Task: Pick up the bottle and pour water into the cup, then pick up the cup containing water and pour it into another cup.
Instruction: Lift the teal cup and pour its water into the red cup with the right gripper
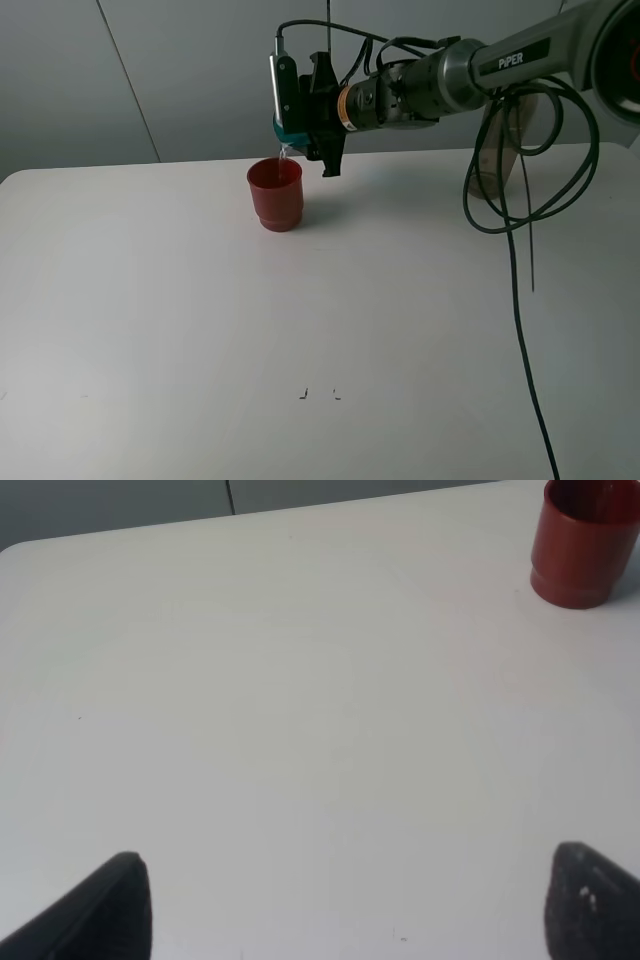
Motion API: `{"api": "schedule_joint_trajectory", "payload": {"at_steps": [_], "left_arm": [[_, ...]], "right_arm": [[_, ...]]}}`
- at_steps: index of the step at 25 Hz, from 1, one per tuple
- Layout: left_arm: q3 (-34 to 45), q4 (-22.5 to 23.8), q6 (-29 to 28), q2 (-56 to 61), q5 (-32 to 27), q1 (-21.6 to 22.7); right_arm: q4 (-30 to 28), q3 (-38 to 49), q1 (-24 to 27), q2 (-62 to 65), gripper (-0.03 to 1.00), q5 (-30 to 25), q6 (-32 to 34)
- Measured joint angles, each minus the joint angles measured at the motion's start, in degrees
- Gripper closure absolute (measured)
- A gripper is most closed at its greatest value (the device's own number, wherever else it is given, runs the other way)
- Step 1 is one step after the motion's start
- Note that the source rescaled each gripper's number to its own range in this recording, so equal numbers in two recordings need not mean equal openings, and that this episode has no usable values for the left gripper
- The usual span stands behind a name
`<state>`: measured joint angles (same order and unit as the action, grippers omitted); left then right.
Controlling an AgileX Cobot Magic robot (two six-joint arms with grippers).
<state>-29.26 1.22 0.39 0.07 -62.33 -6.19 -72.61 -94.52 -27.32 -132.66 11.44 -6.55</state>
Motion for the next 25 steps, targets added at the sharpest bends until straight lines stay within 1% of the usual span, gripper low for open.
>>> {"api": "schedule_joint_trajectory", "payload": {"at_steps": [18, 25], "left_arm": [[0.00, 0.00, 0.00, 0.00, 0.00, 0.00], [0.00, 0.00, 0.00, 0.00, 0.00, 0.00]], "right_arm": [[0.23, 0.00, -0.60, 1.01, 0.92, -0.12, -6.36], [0.23, 0.00, -0.73, 1.01, 0.92, -0.22, -10.70]]}}
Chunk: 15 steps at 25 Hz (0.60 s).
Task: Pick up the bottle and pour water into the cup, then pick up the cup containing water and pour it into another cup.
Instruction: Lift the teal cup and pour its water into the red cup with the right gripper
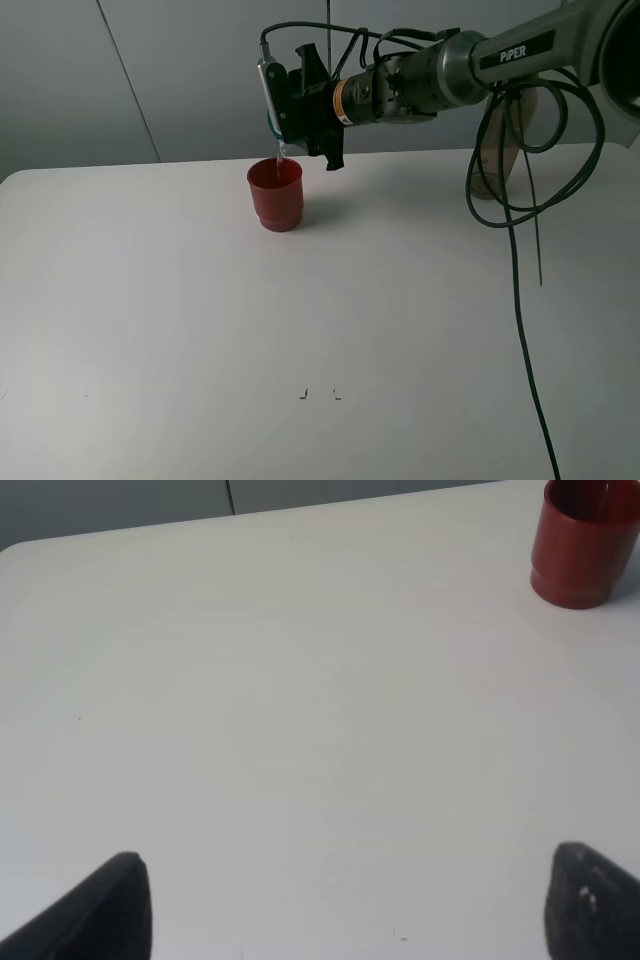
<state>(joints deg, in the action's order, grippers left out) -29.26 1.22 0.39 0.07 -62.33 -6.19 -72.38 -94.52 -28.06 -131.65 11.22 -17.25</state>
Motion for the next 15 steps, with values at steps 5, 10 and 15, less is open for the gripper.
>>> {"api": "schedule_joint_trajectory", "payload": {"at_steps": [5, 10, 15], "left_arm": [[0.00, 0.00, -0.39, 0.00, 0.00, 0.00], [0.00, 0.00, -0.39, 0.00, 0.00, 0.00], [0.00, 0.00, -0.39, 0.00, 0.00, 0.00]], "right_arm": [[0.00, -0.41, -0.17, 0.12, 0.92, 0.00, -1.74], [0.00, -1.64, -0.50, 0.12, 0.92, 0.00, -2.96], [0.00, -1.68, -0.53, 0.12, 0.92, 0.00, -5.37]]}}
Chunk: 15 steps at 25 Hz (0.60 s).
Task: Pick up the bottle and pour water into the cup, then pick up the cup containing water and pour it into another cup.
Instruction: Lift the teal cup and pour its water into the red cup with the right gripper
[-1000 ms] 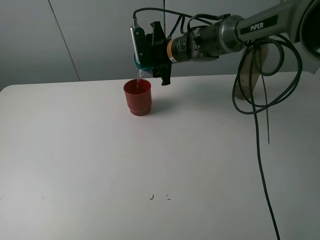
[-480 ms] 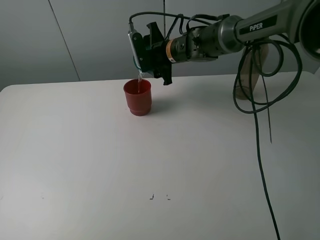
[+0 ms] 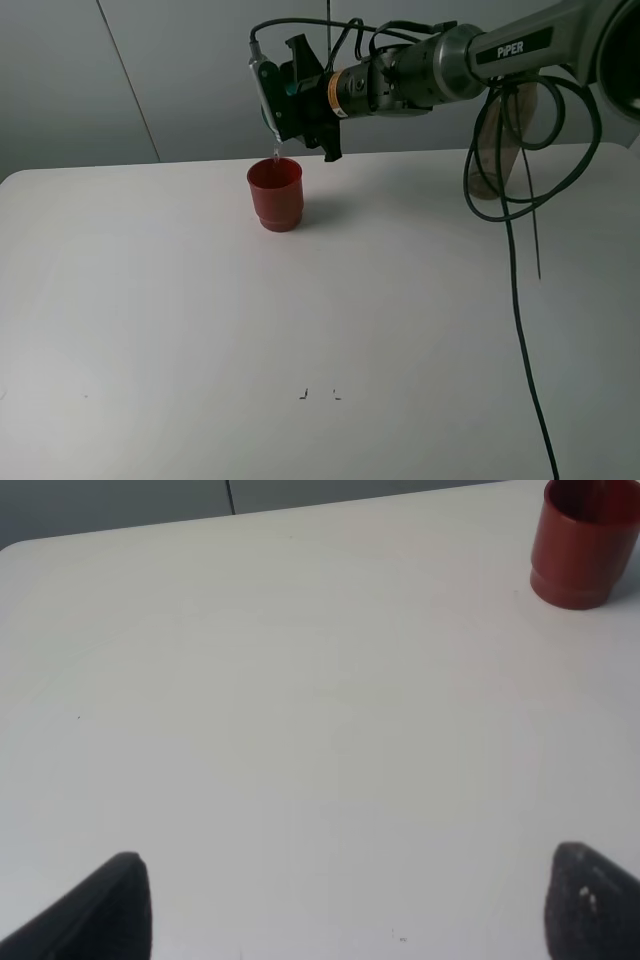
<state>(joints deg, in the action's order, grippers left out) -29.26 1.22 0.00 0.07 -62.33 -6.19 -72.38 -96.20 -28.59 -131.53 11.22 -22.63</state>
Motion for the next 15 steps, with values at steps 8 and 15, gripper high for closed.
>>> {"api": "schedule_joint_trajectory", "payload": {"at_steps": [8, 15], "left_arm": [[0.00, 0.00, 0.00, 0.00, 0.00, 0.00], [0.00, 0.00, 0.00, 0.00, 0.00, 0.00]], "right_arm": [[0.00, 0.00, 0.00, 0.00, 0.92, -0.63, -4.23], [0.00, 0.00, -0.75, 0.00, 0.92, -0.91, -8.05]]}}
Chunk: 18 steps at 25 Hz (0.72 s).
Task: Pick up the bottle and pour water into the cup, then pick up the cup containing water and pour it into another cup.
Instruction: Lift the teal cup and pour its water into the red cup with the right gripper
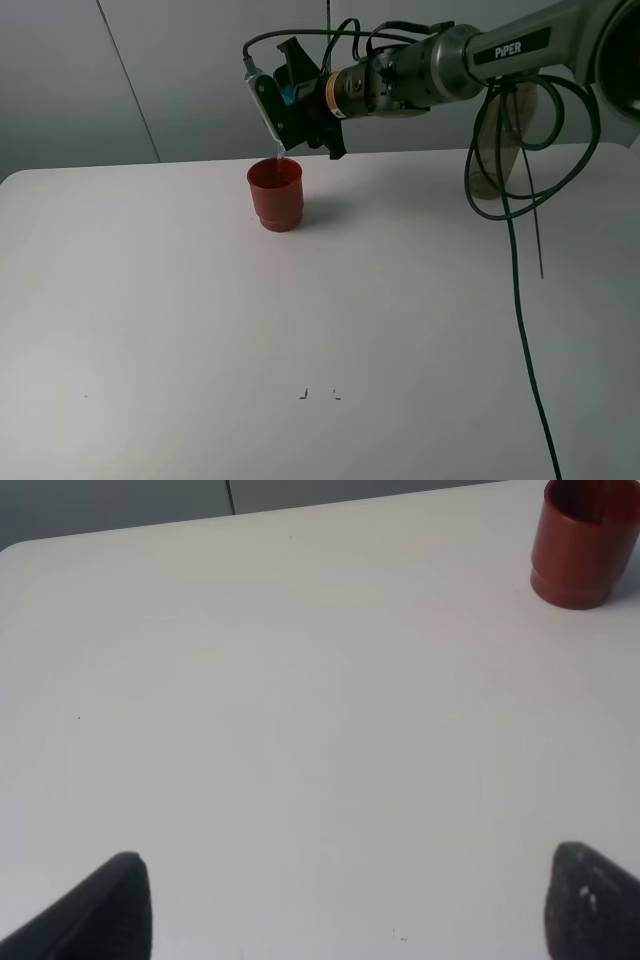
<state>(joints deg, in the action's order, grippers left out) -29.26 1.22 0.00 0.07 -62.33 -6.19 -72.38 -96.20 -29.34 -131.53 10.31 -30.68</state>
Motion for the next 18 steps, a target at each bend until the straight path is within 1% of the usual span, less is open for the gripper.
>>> {"api": "schedule_joint_trajectory", "payload": {"at_steps": [6, 10, 18], "left_arm": [[0.00, 0.00, 0.00, 0.00, 0.00, 0.00], [0.00, 0.00, 0.00, 0.00, 0.00, 0.00], [0.00, 0.00, 0.00, 0.00, 0.00, 0.00]], "right_arm": [[0.00, 0.00, -0.28, 0.00, 0.92, 0.00, -3.95], [0.00, 0.00, -0.38, 0.00, 0.92, -1.06, -7.32], [0.00, 0.00, -0.57, 0.00, 0.92, -1.18, -11.45]]}}
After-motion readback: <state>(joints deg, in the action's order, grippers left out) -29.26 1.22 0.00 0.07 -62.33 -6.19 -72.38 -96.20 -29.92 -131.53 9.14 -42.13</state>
